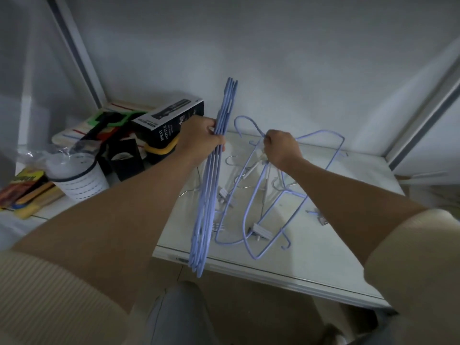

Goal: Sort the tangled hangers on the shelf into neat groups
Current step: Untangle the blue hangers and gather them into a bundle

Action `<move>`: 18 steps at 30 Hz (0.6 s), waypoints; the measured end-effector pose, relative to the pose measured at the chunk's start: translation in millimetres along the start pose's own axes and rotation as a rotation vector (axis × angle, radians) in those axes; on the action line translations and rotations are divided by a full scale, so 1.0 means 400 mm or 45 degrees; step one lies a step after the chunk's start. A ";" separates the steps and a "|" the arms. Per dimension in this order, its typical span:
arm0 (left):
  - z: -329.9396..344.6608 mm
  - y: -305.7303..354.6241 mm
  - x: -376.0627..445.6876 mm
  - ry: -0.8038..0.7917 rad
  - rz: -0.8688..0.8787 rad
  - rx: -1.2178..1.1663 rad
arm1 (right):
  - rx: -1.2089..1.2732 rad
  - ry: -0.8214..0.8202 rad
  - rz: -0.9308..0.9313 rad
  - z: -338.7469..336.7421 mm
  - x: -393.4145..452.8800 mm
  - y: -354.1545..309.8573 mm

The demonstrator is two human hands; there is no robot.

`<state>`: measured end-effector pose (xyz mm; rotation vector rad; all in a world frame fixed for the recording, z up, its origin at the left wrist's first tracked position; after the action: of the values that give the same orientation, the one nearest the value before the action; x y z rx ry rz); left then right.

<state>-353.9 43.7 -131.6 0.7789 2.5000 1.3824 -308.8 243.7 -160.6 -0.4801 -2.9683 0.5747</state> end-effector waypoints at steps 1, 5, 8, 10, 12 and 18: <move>0.003 0.010 -0.005 -0.002 0.005 -0.014 | 0.004 0.017 -0.013 -0.017 -0.007 -0.007; 0.013 0.051 -0.029 0.007 0.037 -0.025 | 0.034 0.055 -0.069 -0.063 -0.047 -0.025; 0.025 0.083 -0.042 -0.011 0.062 -0.001 | 0.091 0.106 -0.074 -0.124 -0.075 -0.001; 0.025 0.100 -0.042 -0.003 0.055 0.006 | 0.135 0.168 0.009 -0.194 -0.096 0.049; 0.027 0.118 -0.038 0.011 0.047 0.054 | 0.179 0.246 0.134 -0.273 -0.126 0.115; 0.068 0.180 -0.030 0.044 0.060 0.167 | 0.462 0.338 0.314 -0.362 -0.192 0.230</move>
<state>-307.1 88.5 -87.9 0.8506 2.6373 1.2672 -189.6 351.2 -62.5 -0.8155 -2.4964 0.9642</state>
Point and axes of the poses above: each hand's wrist, its own x-axis towards the middle knuckle, its own z-axis out of the palm, y = z × x, the point moved 10 cm from there along x, towards the middle knuckle, and after that the axes turned 13 degrees about -y, right-handed, at the moved point
